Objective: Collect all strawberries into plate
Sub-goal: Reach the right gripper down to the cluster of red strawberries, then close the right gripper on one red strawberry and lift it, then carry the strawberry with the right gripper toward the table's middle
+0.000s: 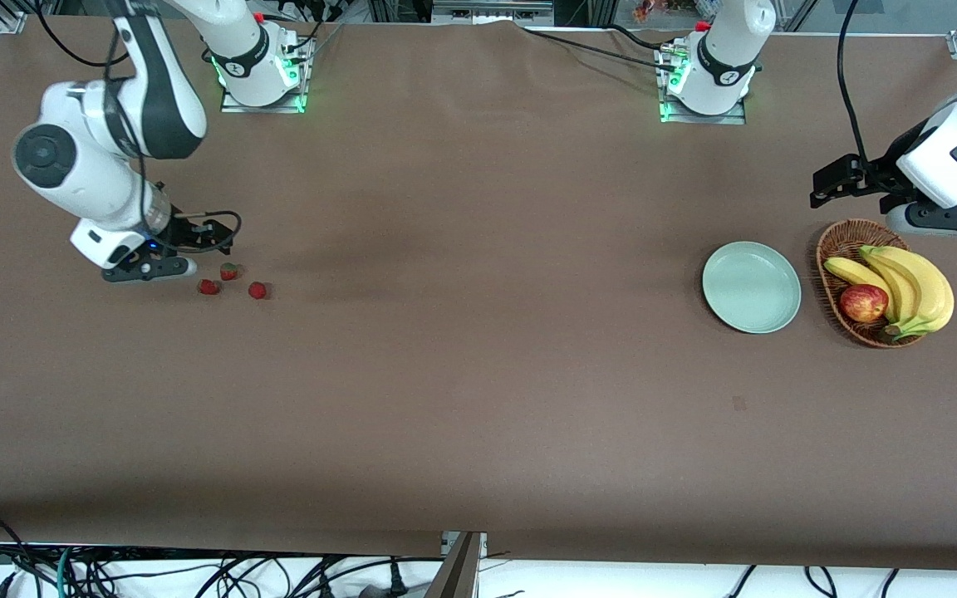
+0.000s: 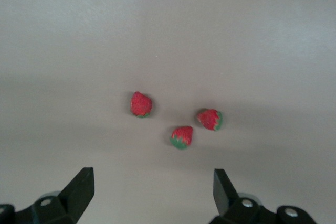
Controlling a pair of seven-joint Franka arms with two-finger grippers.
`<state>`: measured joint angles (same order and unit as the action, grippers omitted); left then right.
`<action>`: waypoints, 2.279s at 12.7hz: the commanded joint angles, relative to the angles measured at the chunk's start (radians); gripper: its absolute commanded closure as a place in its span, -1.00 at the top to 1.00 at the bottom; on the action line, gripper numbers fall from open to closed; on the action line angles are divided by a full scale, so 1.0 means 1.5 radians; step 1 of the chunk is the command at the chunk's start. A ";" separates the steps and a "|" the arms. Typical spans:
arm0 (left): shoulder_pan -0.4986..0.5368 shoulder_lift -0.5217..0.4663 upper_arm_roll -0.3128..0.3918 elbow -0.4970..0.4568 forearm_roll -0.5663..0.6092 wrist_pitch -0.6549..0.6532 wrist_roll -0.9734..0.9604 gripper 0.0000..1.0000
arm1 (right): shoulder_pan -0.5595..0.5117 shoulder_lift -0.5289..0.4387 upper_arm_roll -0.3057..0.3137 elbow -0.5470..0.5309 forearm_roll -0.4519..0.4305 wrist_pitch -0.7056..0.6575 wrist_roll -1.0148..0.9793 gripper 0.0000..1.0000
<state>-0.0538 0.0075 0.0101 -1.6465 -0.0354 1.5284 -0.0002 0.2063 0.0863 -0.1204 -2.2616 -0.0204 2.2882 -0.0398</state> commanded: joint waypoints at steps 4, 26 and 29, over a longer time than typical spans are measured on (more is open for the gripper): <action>-0.006 0.006 0.005 0.012 0.010 -0.002 -0.009 1.00 | -0.007 0.150 0.034 -0.013 0.002 0.215 0.025 0.99; -0.006 0.010 0.005 0.012 0.011 -0.002 -0.010 1.00 | -0.006 0.179 0.054 -0.010 0.022 0.254 0.060 -0.97; -0.006 0.010 0.005 0.012 0.010 -0.001 -0.011 1.00 | -0.003 0.180 0.115 0.105 0.023 0.113 0.168 -0.97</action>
<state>-0.0538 0.0171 0.0116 -1.6464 -0.0354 1.5286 -0.0063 0.2068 0.3678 -0.0054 -2.2056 -0.0016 2.5865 0.1253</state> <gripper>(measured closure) 0.000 0.696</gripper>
